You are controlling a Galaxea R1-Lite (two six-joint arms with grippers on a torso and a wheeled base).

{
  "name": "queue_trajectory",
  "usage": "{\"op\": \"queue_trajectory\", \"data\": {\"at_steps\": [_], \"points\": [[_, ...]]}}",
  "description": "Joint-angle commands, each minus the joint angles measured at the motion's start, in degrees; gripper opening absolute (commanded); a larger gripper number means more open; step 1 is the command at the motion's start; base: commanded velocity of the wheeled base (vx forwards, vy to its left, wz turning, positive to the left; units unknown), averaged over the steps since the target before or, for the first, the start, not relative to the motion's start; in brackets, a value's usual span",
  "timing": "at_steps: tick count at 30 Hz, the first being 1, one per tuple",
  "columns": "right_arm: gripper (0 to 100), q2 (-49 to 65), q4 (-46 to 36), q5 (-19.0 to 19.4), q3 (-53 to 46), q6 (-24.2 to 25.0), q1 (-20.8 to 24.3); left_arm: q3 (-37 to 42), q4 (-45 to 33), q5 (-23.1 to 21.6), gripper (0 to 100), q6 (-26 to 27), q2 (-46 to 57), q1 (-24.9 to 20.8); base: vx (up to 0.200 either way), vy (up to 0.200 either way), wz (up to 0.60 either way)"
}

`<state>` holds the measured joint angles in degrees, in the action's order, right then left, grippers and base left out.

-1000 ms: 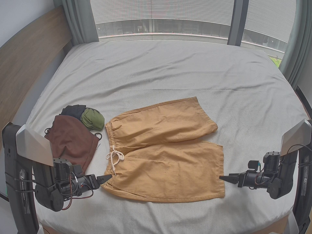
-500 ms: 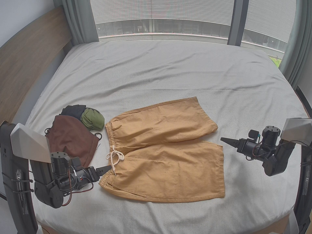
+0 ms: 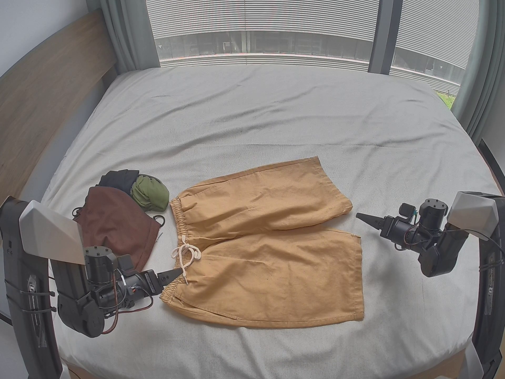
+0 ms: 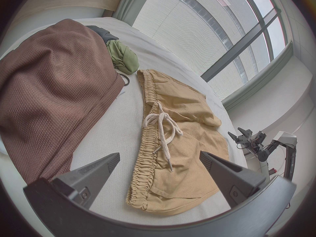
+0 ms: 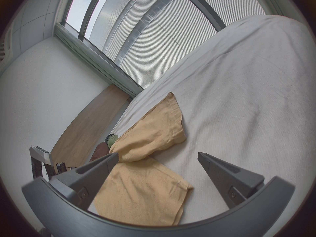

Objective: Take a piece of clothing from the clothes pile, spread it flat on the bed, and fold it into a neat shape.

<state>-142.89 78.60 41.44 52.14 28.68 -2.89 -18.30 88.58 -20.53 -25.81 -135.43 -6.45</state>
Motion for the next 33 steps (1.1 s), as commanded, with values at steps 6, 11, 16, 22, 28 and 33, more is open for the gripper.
{"op": "queue_trajectory", "data": {"at_steps": [6,11,16,22,28,33], "points": [[100,-5.8,-3.2,0.0,11.6,0.0,2.2,0.0,0.0,-0.1,100,-0.1,-0.8,-0.2,0.000,0.000,0.00],[100,-7.9,-4.8,-0.1,16.8,-0.1,3.2,0.0,0.0,-0.1,100,-0.2,-0.9,-0.6,0.000,0.000,0.00],[100,-9.3,-8.6,-0.2,21.2,-0.1,3.3,0.1,0.1,-0.1,100,-0.2,-0.8,-0.5,0.000,0.000,0.00],[100,-11.2,-9.0,-0.2,24.0,-0.1,3.2,0.1,0.1,-0.1,100,-0.2,-0.7,-0.5,0.000,0.000,0.00],[100,-11.2,-9.0,-0.2,24.2,-0.1,3.4,0.1,0.1,-0.1,100,-0.2,-0.8,-0.6,0.000,0.000,0.00],[100,-11.2,-9.0,-0.2,25.0,-0.1,3.9,0.2,0.1,-0.1,100,-0.2,-0.8,-0.6,0.000,0.000,0.00]]}}
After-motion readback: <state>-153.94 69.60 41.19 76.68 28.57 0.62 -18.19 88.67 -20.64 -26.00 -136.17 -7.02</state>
